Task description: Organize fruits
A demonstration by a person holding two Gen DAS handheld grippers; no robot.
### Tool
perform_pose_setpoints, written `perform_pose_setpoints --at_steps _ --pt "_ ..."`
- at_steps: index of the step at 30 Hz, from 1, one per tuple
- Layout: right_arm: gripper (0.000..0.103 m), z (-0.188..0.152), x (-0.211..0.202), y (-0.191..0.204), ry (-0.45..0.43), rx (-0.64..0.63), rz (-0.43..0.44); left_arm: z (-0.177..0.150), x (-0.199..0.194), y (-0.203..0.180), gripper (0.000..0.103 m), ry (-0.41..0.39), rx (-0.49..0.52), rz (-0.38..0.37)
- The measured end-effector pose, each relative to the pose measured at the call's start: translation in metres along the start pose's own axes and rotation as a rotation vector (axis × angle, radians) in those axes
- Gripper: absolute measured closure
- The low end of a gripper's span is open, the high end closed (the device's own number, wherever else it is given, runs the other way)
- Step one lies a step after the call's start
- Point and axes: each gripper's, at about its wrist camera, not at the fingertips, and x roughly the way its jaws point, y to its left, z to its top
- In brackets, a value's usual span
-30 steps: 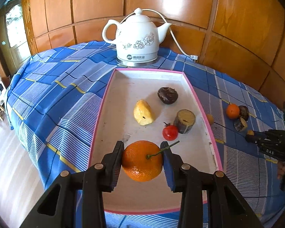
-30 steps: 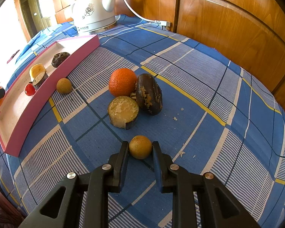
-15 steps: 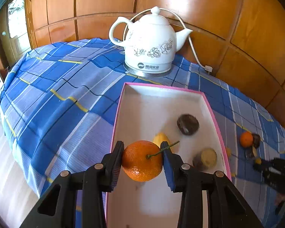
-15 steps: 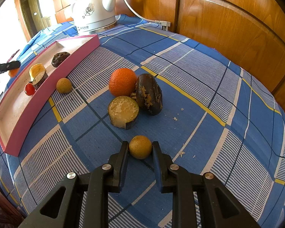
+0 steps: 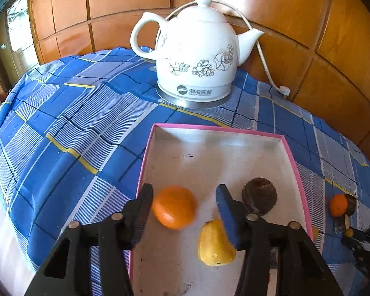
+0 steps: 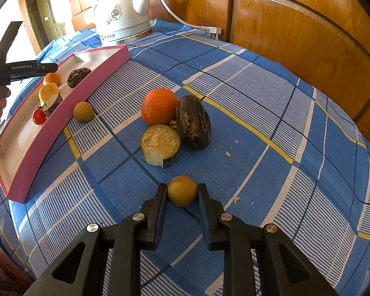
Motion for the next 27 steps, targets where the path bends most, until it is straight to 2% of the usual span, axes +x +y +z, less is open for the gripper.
perform_pose_setpoints --at_steps 8,15,27 --pt "0.079 0.000 0.000 0.002 0.000 -0.006 -0.008 -0.025 -0.044 -0.006 0.041 -0.084 0.005 0.029" --pt "0.079 0.000 0.000 0.003 0.000 -0.012 -0.016 -0.058 -0.070 0.000 0.041 -0.079 -0.056 0.039" --pt "0.079 0.000 0.000 0.006 0.004 -0.002 -0.041 -0.093 -0.107 -0.010 0.038 -0.133 -0.030 0.048"
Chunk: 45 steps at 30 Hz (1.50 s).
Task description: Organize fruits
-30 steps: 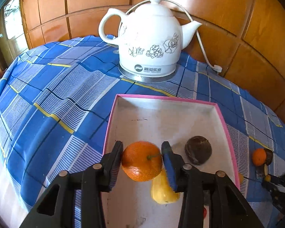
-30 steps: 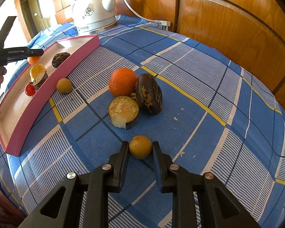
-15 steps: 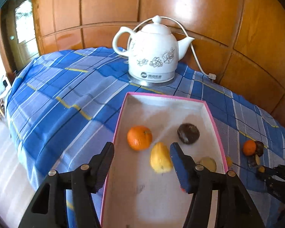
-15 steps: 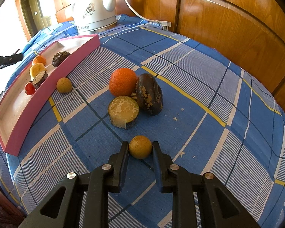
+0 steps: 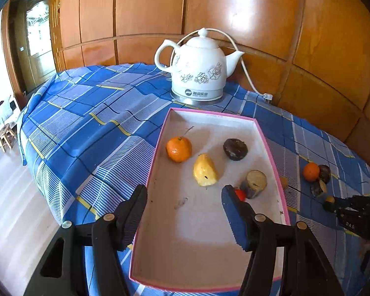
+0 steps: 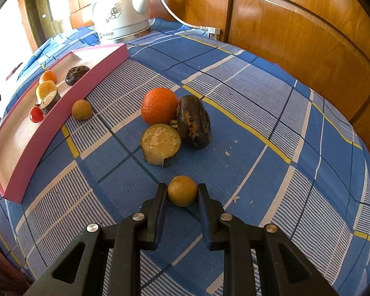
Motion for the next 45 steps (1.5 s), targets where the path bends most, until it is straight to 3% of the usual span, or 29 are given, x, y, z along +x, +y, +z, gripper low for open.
perform_pose_setpoints --at_steps 30,39,45 --pt "0.079 -0.011 -0.014 0.025 0.094 -0.049 -0.027 -0.021 -0.014 -0.004 0.038 -0.007 0.031 -0.049" --pt "0.079 -0.015 -0.022 0.055 0.090 -0.095 0.042 -0.022 -0.015 -0.002 0.038 -0.006 0.023 -0.051" --pt "0.079 -0.007 -0.036 0.077 0.032 -0.114 0.089 -0.024 -0.014 0.002 0.038 -0.004 0.019 -0.048"
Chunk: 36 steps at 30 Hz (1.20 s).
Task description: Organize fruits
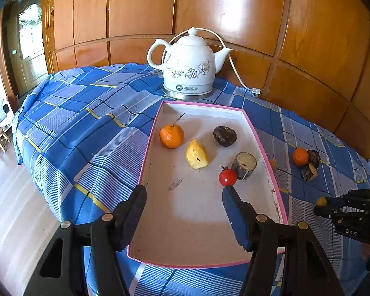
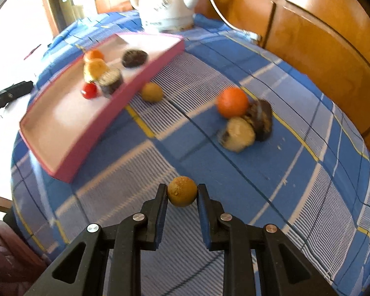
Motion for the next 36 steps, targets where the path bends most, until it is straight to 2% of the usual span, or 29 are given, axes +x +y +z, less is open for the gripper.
perform_pose_setpoints --at_steps 10,17,36 --pt "0.079 0.030 -0.017 0.042 -0.095 -0.052 0.118 0.000 0.002 0.005 0.038 0.002 -0.013 -0.002" --pt "0.079 0.054 -0.016 0.073 -0.118 -0.097 0.179 -0.001 0.002 0.008 0.038 0.005 -0.021 -0.002" --pt "0.079 0.095 0.015 0.104 -0.089 -0.139 0.196 -0.001 0.005 0.022 0.038 0.014 -0.053 0.012"
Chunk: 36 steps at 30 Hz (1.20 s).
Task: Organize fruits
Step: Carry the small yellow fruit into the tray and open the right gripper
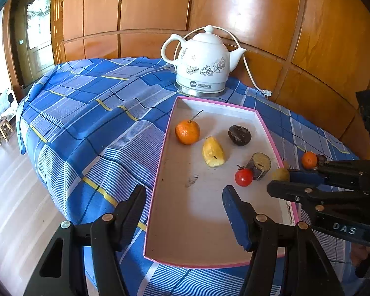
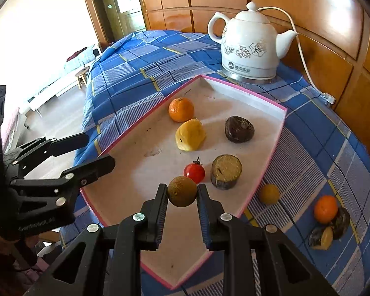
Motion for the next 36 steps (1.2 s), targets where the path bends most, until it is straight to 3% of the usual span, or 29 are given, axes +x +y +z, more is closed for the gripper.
perform_pose_setpoints --at_steps 11,16,24,28,36 --pt "0.079 0.005 0.026 -0.007 0.039 0.029 -0.024 0.001 0.003 0.004 0.038 0.007 -0.006 0.004" --pt "0.070 0.005 0.030 -0.010 0.035 0.053 -0.034 -0.001 0.005 0.005 0.038 0.014 -0.009 0.008" --pt "0.070 -0.006 -0.003 -0.027 -0.068 0.142 0.009 -0.002 0.004 0.003 0.038 0.015 -0.007 0.004" --pt "0.070 -0.022 -0.027 -0.051 -0.110 0.205 -0.017 -0.002 0.003 0.003 0.038 0.015 -0.009 0.003" --pt "0.070 -0.060 -0.038 -0.100 -0.079 0.299 -0.097 -0.003 0.003 -0.008 0.038 0.017 0.014 -0.013"
